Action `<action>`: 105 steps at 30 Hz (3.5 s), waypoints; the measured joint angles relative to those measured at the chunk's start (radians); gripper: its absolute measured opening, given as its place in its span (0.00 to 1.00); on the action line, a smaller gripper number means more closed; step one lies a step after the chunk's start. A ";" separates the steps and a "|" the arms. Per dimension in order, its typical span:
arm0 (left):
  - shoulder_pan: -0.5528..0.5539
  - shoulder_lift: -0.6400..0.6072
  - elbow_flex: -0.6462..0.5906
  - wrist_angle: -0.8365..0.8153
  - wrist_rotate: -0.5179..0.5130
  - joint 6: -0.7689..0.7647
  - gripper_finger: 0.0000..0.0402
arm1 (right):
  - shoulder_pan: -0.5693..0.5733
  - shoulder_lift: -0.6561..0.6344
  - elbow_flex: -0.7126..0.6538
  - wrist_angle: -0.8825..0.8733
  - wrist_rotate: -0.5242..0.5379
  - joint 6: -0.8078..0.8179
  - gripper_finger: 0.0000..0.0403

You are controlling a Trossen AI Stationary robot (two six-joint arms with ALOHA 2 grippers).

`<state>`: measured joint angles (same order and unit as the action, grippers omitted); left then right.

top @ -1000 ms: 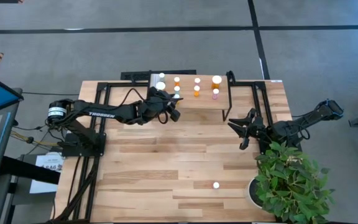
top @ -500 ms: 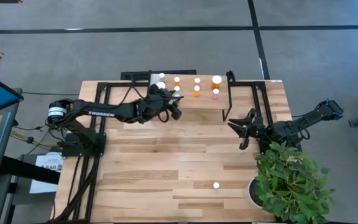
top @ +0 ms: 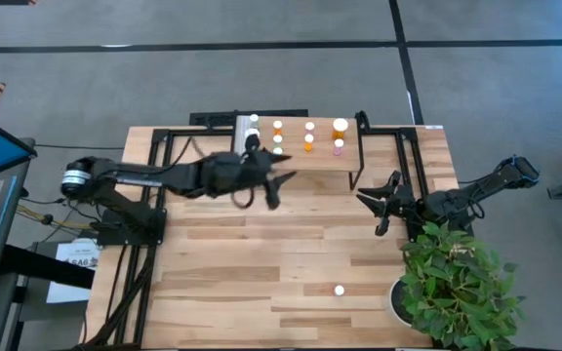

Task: Pick and place medicine bottles onto shelf by color
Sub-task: Put the pink pill bottle on the shelf

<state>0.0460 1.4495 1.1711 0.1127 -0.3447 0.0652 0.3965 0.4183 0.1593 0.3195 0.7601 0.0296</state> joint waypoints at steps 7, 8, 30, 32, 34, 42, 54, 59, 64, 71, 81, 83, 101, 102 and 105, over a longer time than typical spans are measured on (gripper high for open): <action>-0.164 -0.178 -0.177 0.098 -0.036 -0.010 0.46 | 0.002 0.001 0.000 -0.024 -0.045 0.023 0.25; -0.189 -0.199 -0.221 0.140 -0.033 -0.022 0.46 | 0.001 0.005 0.000 -0.023 -0.074 0.023 0.25; -0.375 -0.040 -0.605 0.630 0.074 -0.235 0.46 | 0.017 0.416 0.177 0.165 -0.369 -0.170 0.26; -0.375 0.065 -0.558 0.663 0.116 -0.235 0.46 | 0.012 0.443 0.195 0.165 -0.369 -0.192 0.26; -0.375 0.178 -0.486 0.673 0.168 -0.234 0.46 | 0.006 0.455 0.201 0.164 -0.369 -0.196 0.26; -0.372 0.450 -0.220 0.613 0.341 -0.197 0.46 | -0.004 0.464 0.205 0.156 -0.369 -0.182 0.25; -0.359 0.352 -0.193 0.456 0.313 -0.135 0.46 | 0.046 0.554 0.205 0.149 -0.541 -0.190 0.34; -0.360 0.222 -0.194 0.315 0.221 -0.093 0.46 | 0.100 0.635 0.205 0.151 -0.632 -0.091 0.52; -0.364 0.093 -0.210 0.306 0.189 -0.009 0.46 | 0.143 0.710 0.205 0.153 -0.637 -0.076 0.69; -0.364 -0.037 -0.332 0.424 0.179 0.005 0.46 | 0.118 0.791 0.205 0.156 -0.769 -0.006 0.73; -0.365 -0.116 -0.606 0.969 0.179 -0.001 0.46 | 0.085 0.938 0.204 0.151 -0.919 -0.108 0.70; -0.365 -0.116 -0.639 1.026 0.174 -0.007 0.46 | 0.085 0.953 0.204 0.155 -0.920 -0.131 0.70; -0.365 -0.117 -0.659 1.028 0.102 -0.022 0.46 | 0.079 1.080 0.219 0.257 -0.998 -0.144 0.70; -0.365 -0.117 -0.659 1.026 0.102 -0.022 0.46 | 0.079 1.092 0.227 0.259 -0.998 -0.144 0.70; -0.365 -0.117 -0.659 1.022 0.102 -0.025 0.46 | 0.079 1.117 0.246 0.264 -0.998 -0.144 0.70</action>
<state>-0.3191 1.3327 0.5125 1.1349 -0.2428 0.0401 0.4751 1.5356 0.4051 0.5834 -0.2380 -0.1148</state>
